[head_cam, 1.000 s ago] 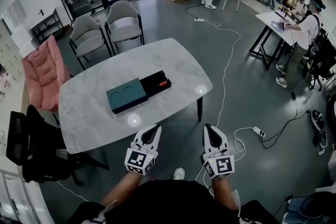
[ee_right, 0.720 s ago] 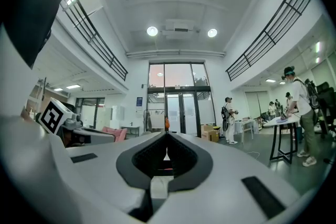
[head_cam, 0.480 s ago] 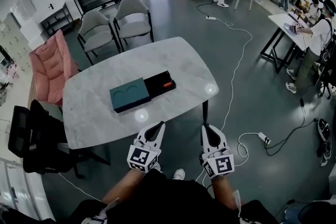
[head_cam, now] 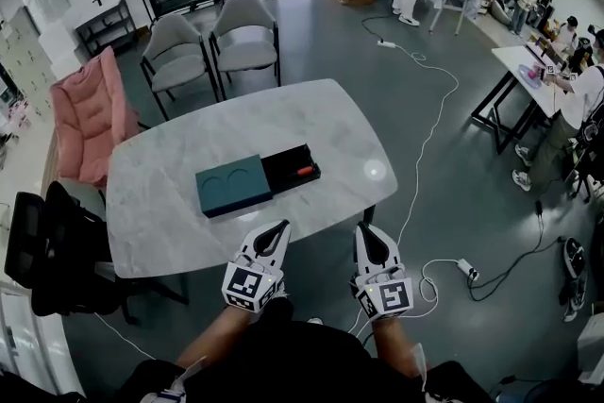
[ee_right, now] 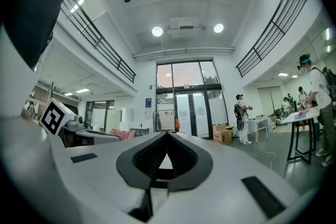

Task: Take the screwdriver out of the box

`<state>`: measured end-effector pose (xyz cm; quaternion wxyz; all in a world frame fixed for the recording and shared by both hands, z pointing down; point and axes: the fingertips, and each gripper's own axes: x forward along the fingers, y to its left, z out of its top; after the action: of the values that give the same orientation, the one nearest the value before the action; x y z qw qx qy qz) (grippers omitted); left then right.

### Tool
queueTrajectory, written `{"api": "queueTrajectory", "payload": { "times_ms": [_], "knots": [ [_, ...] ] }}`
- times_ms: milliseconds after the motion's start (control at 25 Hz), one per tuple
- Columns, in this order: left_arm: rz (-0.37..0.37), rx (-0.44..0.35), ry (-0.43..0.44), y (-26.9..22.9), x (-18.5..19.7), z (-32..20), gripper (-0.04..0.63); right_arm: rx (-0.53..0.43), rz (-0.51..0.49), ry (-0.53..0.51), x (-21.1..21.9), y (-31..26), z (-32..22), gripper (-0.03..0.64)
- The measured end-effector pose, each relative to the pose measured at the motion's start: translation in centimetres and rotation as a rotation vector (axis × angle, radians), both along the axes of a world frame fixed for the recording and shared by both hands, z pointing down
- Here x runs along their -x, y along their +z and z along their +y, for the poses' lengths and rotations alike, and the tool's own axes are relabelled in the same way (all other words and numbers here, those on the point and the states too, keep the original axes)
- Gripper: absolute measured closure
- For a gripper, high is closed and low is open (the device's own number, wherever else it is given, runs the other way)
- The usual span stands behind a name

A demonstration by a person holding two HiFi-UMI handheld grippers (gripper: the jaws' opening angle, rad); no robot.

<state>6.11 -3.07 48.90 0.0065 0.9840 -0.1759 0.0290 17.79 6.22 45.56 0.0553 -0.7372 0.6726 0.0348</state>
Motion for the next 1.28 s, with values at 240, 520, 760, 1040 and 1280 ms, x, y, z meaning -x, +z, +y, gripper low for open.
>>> {"api": "queueTrajectory", "payload": {
  "times_ms": [240,520,760,1040,1280],
  "knots": [
    [0.005,-0.014,-0.024,-0.2,0.2,-6.1,0.589,0.002,-0.007,-0.021,-0.3,0.4,-6.2,0.594],
    [0.009,-0.003,-0.048,-0.3,0.8,-12.3,0.591,0.016,-0.062,-0.055,-0.4,-0.1,-13.5,0.594],
    [0.024,-0.007,-0.074,-0.3,1.9,-16.5,0.591,0.025,-0.114,-0.083,0.3,-0.9,-18.6,0.594],
    [0.023,-0.007,-0.100,-0.2,2.9,-18.7,0.591,0.073,-0.023,-0.123,0.5,-0.6,-20.9,0.594],
    [-0.006,0.006,-0.168,-0.1,1.8,-20.2,0.590,0.174,0.161,-0.221,-0.8,0.2,-22.8,0.594]
  ]
}}
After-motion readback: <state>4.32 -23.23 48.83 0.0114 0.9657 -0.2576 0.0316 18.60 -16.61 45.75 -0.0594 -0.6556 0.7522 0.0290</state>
